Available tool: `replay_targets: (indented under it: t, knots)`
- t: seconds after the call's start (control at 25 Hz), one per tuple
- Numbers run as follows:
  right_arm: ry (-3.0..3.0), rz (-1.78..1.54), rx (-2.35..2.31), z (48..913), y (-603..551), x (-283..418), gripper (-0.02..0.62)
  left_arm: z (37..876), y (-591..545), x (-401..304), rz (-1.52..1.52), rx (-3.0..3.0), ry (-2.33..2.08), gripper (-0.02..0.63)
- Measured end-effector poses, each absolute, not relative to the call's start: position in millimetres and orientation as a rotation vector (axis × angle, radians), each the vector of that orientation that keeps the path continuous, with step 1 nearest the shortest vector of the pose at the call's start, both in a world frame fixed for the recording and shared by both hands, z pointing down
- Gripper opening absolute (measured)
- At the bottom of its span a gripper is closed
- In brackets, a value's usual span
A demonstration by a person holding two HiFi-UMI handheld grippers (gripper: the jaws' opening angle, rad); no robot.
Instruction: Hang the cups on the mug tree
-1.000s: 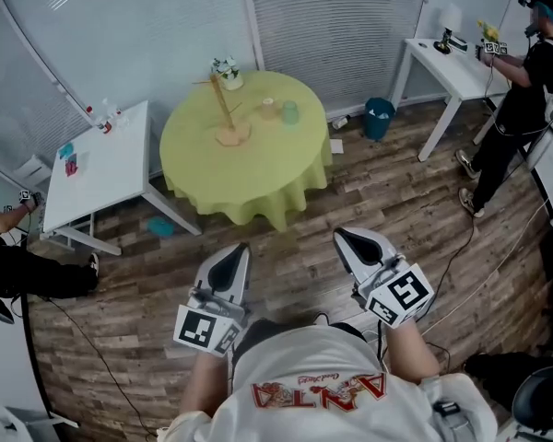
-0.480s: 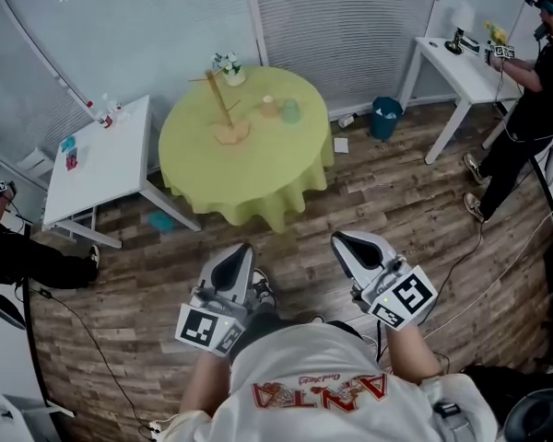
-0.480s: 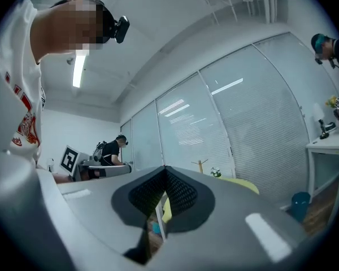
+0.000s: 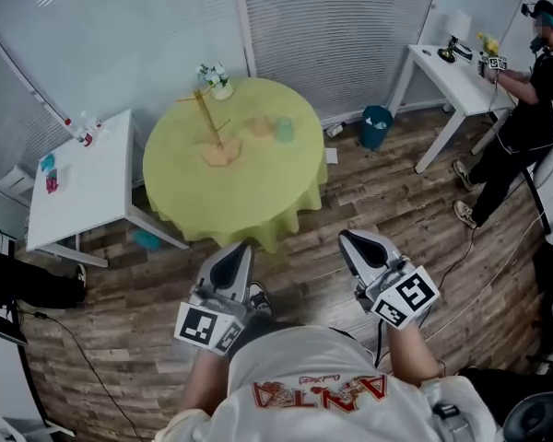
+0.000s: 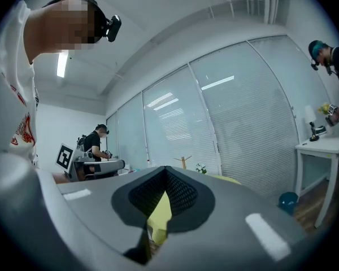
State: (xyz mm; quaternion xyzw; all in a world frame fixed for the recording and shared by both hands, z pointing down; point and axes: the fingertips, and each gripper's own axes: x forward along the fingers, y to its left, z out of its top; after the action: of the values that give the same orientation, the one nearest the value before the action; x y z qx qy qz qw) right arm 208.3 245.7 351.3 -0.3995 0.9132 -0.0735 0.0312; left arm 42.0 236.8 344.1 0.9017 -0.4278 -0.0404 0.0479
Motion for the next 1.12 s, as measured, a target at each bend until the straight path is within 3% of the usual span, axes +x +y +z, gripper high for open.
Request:
replay_targets:
  t: [0.6, 1.12]
  knots:
    - [2.885, -0.254, -1.307, 352, 79, 67, 0.000, 352, 77, -97, -0.096, 2.737, -1.279, 0.009]
    - [2.916, -0.290, -1.322, 366, -7, 68, 0.000, 356, 3, -103, -0.113, 2.686, -1.303, 0.009]
